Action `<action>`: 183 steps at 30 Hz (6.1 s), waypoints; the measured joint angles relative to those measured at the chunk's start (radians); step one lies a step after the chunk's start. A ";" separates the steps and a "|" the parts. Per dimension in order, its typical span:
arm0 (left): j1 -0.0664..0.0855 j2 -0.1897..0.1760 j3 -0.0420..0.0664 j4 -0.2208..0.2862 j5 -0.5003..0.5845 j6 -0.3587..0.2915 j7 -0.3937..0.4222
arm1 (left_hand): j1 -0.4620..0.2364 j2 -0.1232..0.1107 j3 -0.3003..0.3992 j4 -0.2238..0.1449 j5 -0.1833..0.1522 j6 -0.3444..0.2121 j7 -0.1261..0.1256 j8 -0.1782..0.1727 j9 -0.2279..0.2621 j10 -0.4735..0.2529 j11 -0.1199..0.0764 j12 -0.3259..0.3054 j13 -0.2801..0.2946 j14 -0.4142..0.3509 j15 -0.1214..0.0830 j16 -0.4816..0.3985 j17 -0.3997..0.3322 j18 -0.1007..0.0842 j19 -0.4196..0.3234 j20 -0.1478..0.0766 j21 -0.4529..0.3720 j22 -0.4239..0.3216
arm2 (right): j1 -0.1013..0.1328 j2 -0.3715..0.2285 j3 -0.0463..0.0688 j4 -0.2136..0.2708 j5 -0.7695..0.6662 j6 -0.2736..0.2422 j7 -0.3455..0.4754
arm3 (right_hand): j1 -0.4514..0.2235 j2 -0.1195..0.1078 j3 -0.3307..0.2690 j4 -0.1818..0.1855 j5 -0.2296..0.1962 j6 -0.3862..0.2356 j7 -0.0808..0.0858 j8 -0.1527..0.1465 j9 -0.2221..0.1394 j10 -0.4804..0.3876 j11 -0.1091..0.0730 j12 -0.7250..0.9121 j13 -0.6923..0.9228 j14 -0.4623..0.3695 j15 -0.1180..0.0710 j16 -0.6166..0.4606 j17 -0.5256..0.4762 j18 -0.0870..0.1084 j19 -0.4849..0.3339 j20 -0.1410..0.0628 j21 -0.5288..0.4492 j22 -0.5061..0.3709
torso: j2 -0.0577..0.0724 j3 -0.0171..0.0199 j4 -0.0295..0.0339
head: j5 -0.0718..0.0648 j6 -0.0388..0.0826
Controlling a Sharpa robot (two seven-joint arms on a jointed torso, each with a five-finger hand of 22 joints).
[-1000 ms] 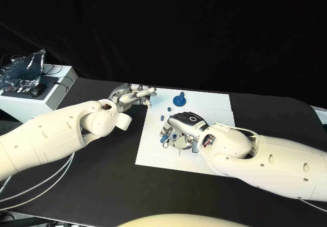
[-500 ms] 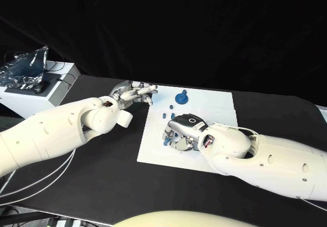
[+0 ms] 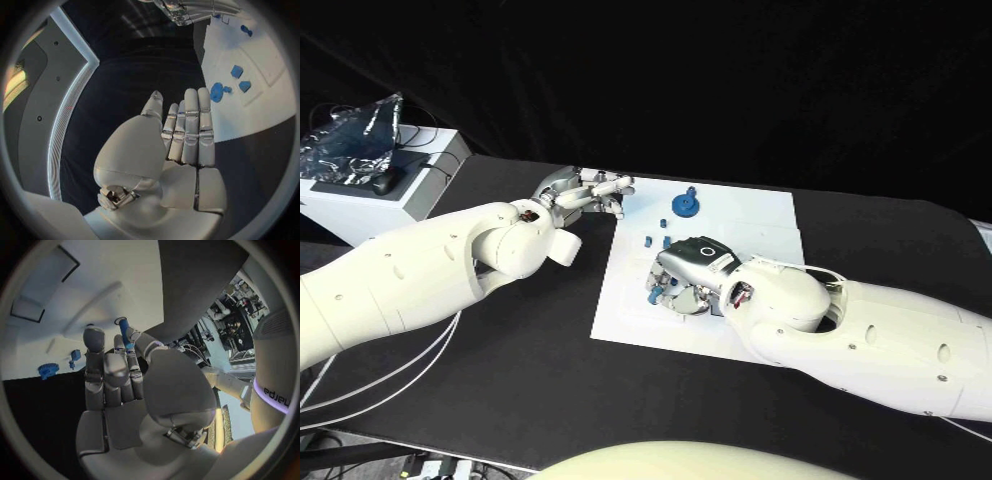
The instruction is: Assemble the parts on the task board
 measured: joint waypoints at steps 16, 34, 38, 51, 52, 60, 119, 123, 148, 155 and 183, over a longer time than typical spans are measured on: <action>0.000 -0.003 0.000 0.000 0.000 0.000 -0.003 | 0.000 0.000 0.000 0.000 0.000 0.000 0.000 0.000 0.000 0.000 0.000 0.000 0.000 0.000 0.000 0.000 0.000 0.000 0.000 0.000 0.000 0.000 | -0.003 -0.018 -0.003 0.015 -0.025 0.000 -0.016 | 0.000 0.000 0.001 -0.004 -0.005 0.002 -0.002 0.000 0.000 0.002 0.002 0.003 0.000 0.000 0.000 0.000 0.002 0.000 -0.002 0.002 0.008 0.001 | -0.001 -0.0003 -0.0003 | 0.003 -0.007; 0.000 -0.001 0.000 0.002 0.000 0.000 -0.006 | 0.000 0.000 0.001 0.007 0.000 0.000 0.000 0.000 0.000 0.000 0.000 0.000 0.000 0.000 0.000 0.000 0.000 0.000 0.000 0.000 -0.004 0.001 | -0.007 0.027 -0.008 -0.020 -0.047 0.014 -0.040 | 0.000 0.000 -0.001 -0.007 0.003 0.000 -0.001 0.000 0.000 0.002 0.002 0.003 0.001 0.001 0.001 -0.006 -0.007 0.000 -0.009 0.001 0.003 0.001 | -0.003 -0.0017 -0.0006 | -0.001 -0.005; 0.000 0.000 0.000 0.003 0.000 0.000 -0.007 | 0.000 0.000 0.001 0.007 0.000 0.000 0.000 0.000 0.000 0.000 0.000 0.000 0.000 0.000 0.000 0.000 0.000 0.000 0.000 0.000 -0.004 0.001 | -0.008 0.033 -0.008 -0.022 -0.056 0.015 -0.047 | 0.000 0.000 -0.003 -0.008 0.006 -0.001 0.000 -0.001 0.000 0.002 0.002 0.003 0.001 -0.002 -0.002 -0.006 -0.010 0.000 -0.009 0.001 0.003 0.000 | -0.003 -0.0019 0.0000 | -0.002 -0.005; 0.000 0.001 0.000 0.003 0.000 0.000 -0.008 | 0.000 0.000 0.001 0.007 0.000 0.000 0.000 0.000 0.000 0.000 0.000 0.000 0.000 0.000 0.000 0.000 0.000 0.000 0.000 0.000 -0.004 0.001 | -0.015 0.026 -0.015 -0.019 -0.056 0.002 -0.044 | -0.030 -0.077 -0.155 0.044 0.093 -0.132 0.019 0.005 -0.013 -0.166 0.024 0.004 -0.007 -0.014 0.030 -0.032 -0.050 0.050 -0.019 0.030 -0.085 0.000 | -0.003 -0.0013 -0.0012 | -0.004 0.001; 0.000 0.001 0.000 0.003 0.000 0.000 -0.008 | 0.000 0.000 0.001 0.007 0.000 0.000 0.000 0.000 0.000 0.000 0.000 0.000 0.000 0.000 0.000 0.000 0.000 0.000 0.000 0.000 -0.004 0.000 | -0.017 0.025 -0.017 -0.019 -0.055 0.000 -0.043 | -0.023 -0.083 -0.181 0.051 0.093 -0.148 0.017 0.005 -0.013 -0.184 0.030 0.009 -0.006 -0.015 0.033 -0.037 -0.057 0.053 -0.020 0.035 -0.102 0.000 | -0.002 -0.0013 -0.0012 | -0.004 0.002; 0.000 0.001 0.000 0.002 0.000 -0.002 -0.011 | 0.000 0.000 0.001 0.007 0.000 -0.004 0.004 0.000 0.000 0.000 0.000 0.000 0.000 0.000 0.000 0.000 0.000 0.000 0.000 0.000 -0.004 0.001 | -0.024 0.005 -0.017 -0.004 -0.053 -0.053 -0.042 | 0.056 -0.130 -0.280 0.148 0.095 -0.211 0.019 0.005 -0.014 -0.332 0.063 0.015 -0.003 -0.027 0.056 -0.113 -0.147 0.061 -0.005 0.059 -0.208 -0.037 | -0.001 0.0001 -0.0009 | -0.008 0.006; -0.025 -0.019 0.000 0.024 0.004 0.040 0.024 | 0.004 -0.012 0.011 -0.003 0.000 -0.029 0.014 0.000 0.000 0.000 0.000 0.000 0.000 0.000 0.000 0.000 0.000 0.000 0.000 0.000 -0.008 0.006 | 0.055 -0.459 -0.009 0.141 0.517 0.049 -0.323 | -0.260 -0.001 -0.571 0.346 0.219 -0.083 -0.060 0.084 0.496 0.079 -0.100 1.037 1.245 0.011 -0.057 0.123 0.148 -0.019 0.013 -0.045 0.135 0.001 | -0.006 0.0001 -0.0202 | -0.156 0.034; -0.025 -0.019 0.000 0.026 0.004 0.041 0.024 | 0.000 -0.016 0.011 -0.003 0.000 -0.029 0.014 0.000 0.000 -0.004 0.004 0.000 0.000 0.000 0.000 0.000 0.001 0.000 0.000 0.000 -0.008 0.006 | 0.053 -0.436 -0.012 0.130 0.500 0.067 -0.331 | -0.261 0.000 -0.571 0.346 0.219 -0.083 -0.060 0.084 0.498 0.079 -0.100 1.037 1.245 0.011 -0.057 0.123 0.148 -0.019 0.013 -0.045 0.135 0.000 | -0.005 0.0006 -0.0198 | -0.159 0.033; -0.025 -0.025 0.000 0.030 0.004 0.045 0.024 | -0.011 -0.018 0.013 -0.001 0.000 -0.029 0.014 0.000 0.000 -0.004 0.004 0.000 0.000 0.000 0.000 0.000 0.002 0.000 0.000 0.000 -0.011 0.006 | 0.036 -0.354 -0.011 0.079 0.415 0.136 -0.342 | -0.247 0.022 -0.579 0.248 0.335 -0.081 -0.062 0.086 0.558 0.079 -0.100 1.033 1.245 0.011 -0.057 0.123 0.142 -0.026 0.012 -0.045 0.114 0.000 | -0.004 0.0019 -0.0198 | -0.144 0.012; -0.025 -0.025 0.000 0.030 0.004 0.045 0.023 | -0.011 -0.018 0.014 0.000 0.000 -0.029 0.014 0.000 0.000 -0.004 0.004 0.000 0.000 0.000 0.000 0.000 0.002 0.000 0.000 0.000 -0.011 0.006 | 0.033 -0.354 -0.011 0.079 0.417 0.131 -0.340 | -0.230 0.009 -0.583 0.241 0.431 -0.079 -0.064 0.078 0.556 0.076 -0.102 1.026 1.245 0.013 -0.059 0.118 0.141 -0.032 0.009 -0.048 0.114 0.000 | -0.005 0.0014 -0.0205 | -0.141 0.011; -0.025 -0.024 0.000 0.023 0.007 0.057 0.015 | -0.011 -0.018 0.014 0.000 0.000 -0.029 0.014 0.000 0.000 -0.007 0.007 0.000 0.000 0.000 0.000 0.000 0.001 0.000 0.000 0.000 -0.015 0.005 | 0.092 -0.295 -0.018 0.100 0.762 0.036 -0.343 | -0.252 0.030 -0.522 0.272 0.454 -0.074 -0.069 0.077 0.572 0.075 -0.107 1.010 1.245 0.015 -0.060 0.118 0.155 -0.033 0.011 -0.051 0.120 0.001 | -0.004 -0.0001 -0.0212 | -0.131 0.021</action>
